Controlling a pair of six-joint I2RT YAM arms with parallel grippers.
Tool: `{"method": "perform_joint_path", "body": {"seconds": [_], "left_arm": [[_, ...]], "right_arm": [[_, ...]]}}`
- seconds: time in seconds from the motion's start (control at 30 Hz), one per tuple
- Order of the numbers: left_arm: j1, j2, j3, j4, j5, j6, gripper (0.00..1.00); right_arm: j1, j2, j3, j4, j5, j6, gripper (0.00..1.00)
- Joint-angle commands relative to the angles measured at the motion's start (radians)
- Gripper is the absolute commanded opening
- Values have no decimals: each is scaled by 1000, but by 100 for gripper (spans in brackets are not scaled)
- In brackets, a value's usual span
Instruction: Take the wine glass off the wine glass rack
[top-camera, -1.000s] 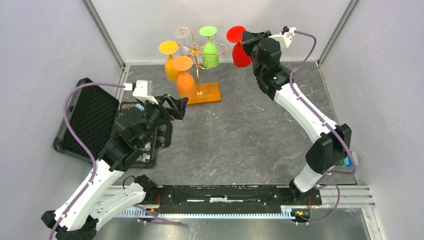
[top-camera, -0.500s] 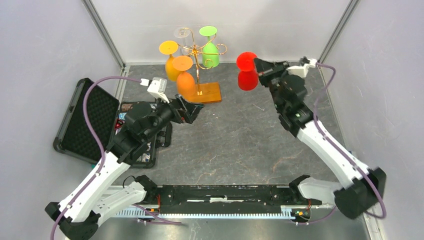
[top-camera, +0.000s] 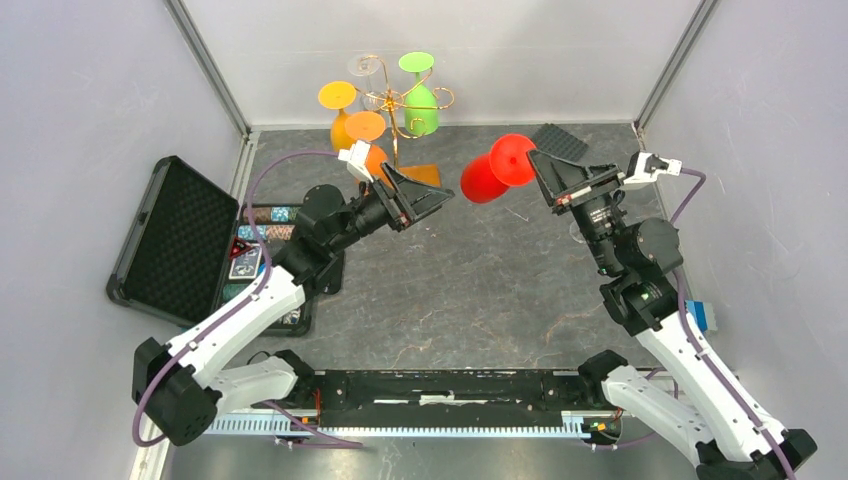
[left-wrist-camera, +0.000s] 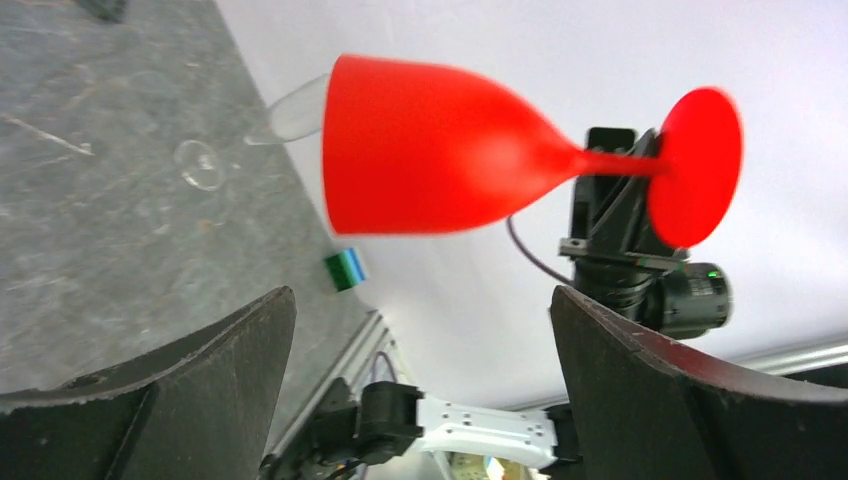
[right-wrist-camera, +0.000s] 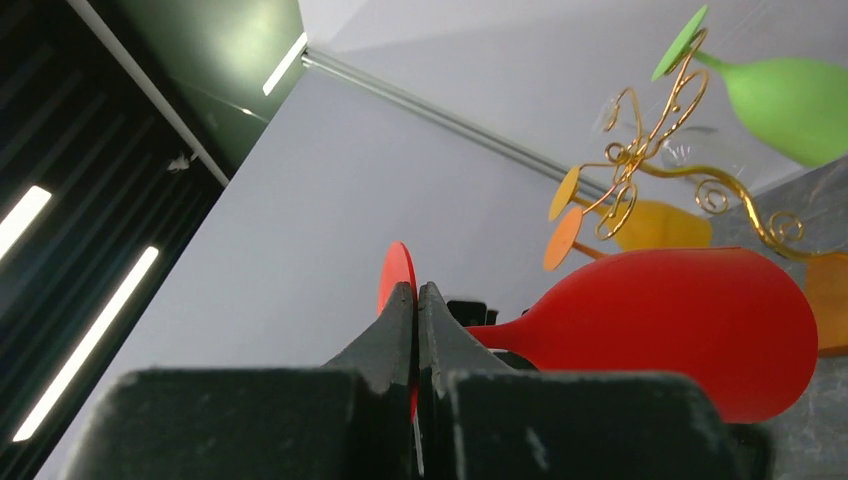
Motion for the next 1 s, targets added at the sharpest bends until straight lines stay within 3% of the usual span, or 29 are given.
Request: {"method": "perform_joint_path", "body": {"seconds": [0.0, 0.37, 0.47, 0.53, 0.77, 0.87, 0.97], "left_arm": [[-2, 49, 24, 244, 88, -207, 100], [-21, 179, 61, 473, 188, -411, 96], [-23, 194, 69, 574, 219, -469, 87], [-29, 182, 71, 585, 232, -477, 73], [-53, 107, 43, 570, 238, -462, 40], [-62, 85, 40, 583, 239, -458, 31], [-81, 79, 61, 589, 261, -455, 29]], "right_arm": [[5, -70, -18, 13, -81, 55, 0], [4, -130, -48, 35, -149, 105, 0], [5, -130, -67, 51, -152, 118, 0], [4, -137, -84, 54, -146, 119, 0], [5, -223, -171, 80, -91, 130, 0], [5, -245, -226, 102, -63, 152, 0], [5, -254, -280, 136, -57, 177, 0]]}}
